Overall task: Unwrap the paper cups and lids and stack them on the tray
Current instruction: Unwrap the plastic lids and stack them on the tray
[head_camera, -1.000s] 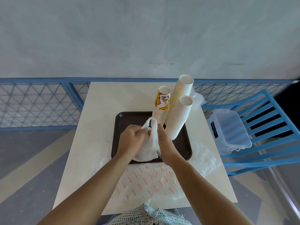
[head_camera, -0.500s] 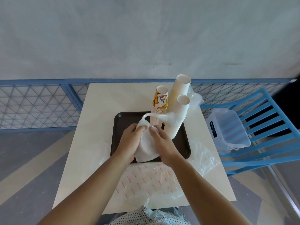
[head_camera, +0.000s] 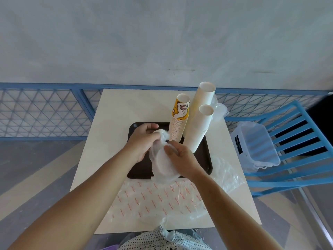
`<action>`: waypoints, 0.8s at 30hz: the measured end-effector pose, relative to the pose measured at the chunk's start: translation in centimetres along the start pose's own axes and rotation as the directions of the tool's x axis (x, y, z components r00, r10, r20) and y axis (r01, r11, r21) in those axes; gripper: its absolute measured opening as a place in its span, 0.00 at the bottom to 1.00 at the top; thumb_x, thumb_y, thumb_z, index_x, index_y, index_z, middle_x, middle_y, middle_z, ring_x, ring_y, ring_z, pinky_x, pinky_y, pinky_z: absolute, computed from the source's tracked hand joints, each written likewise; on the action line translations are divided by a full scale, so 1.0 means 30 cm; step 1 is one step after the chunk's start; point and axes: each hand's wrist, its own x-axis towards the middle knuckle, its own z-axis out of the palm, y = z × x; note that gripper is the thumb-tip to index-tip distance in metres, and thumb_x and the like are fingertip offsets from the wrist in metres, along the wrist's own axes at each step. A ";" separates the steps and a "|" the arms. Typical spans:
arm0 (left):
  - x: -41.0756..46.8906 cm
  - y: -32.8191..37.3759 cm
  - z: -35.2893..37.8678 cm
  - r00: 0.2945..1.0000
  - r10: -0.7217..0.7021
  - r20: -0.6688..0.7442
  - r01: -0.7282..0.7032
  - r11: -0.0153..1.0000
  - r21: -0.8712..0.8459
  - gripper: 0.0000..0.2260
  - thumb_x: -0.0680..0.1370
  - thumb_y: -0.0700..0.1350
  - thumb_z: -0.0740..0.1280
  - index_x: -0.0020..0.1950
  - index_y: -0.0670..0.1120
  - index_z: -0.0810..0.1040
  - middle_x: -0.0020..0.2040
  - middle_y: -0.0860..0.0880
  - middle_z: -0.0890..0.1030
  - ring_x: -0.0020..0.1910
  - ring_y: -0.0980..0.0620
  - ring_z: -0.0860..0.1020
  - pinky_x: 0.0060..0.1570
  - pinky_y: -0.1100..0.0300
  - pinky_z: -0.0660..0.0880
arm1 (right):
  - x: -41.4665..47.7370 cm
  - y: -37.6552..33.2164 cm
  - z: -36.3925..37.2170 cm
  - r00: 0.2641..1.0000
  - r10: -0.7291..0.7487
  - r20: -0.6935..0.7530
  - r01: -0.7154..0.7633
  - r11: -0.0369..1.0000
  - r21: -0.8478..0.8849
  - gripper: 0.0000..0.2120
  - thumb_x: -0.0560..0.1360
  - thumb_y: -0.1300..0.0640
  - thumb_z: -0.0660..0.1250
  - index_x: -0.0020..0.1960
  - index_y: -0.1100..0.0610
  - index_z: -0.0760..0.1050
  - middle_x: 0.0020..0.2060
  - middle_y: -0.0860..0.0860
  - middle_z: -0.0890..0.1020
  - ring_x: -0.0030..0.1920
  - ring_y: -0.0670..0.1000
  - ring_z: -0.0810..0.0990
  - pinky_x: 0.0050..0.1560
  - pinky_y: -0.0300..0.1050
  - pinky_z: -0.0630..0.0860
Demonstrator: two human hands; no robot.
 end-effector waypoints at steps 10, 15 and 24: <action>0.029 0.028 0.009 0.900 0.317 -0.299 -0.231 0.929 0.289 0.15 0.77 0.41 0.71 0.62 0.52 0.79 0.53 0.57 0.81 0.49 0.61 0.79 0.40 0.70 0.71 | -0.005 0.003 0.008 0.967 -0.245 -0.063 0.223 0.944 -0.243 0.11 0.85 0.50 0.63 0.63 0.52 0.79 0.56 0.44 0.80 0.56 0.50 0.78 0.59 0.43 0.75; 0.078 0.071 -0.016 0.939 0.025 -0.342 -0.080 0.986 -0.149 0.13 0.77 0.37 0.67 0.60 0.48 0.80 0.55 0.49 0.82 0.54 0.48 0.82 0.53 0.52 0.81 | -0.019 0.017 -0.029 0.968 -0.238 -0.073 0.209 0.935 -0.287 0.10 0.85 0.51 0.63 0.63 0.52 0.79 0.58 0.47 0.80 0.56 0.52 0.77 0.60 0.47 0.77; 0.091 0.177 -0.042 0.997 -0.005 -0.078 -0.017 0.962 -0.273 0.06 0.79 0.38 0.72 0.55 0.45 0.80 0.48 0.44 0.83 0.43 0.48 0.82 0.41 0.57 0.80 | -0.028 0.059 -0.053 0.987 -0.153 -0.047 0.132 0.945 -0.299 0.12 0.85 0.50 0.62 0.66 0.50 0.78 0.61 0.47 0.80 0.59 0.53 0.79 0.64 0.48 0.78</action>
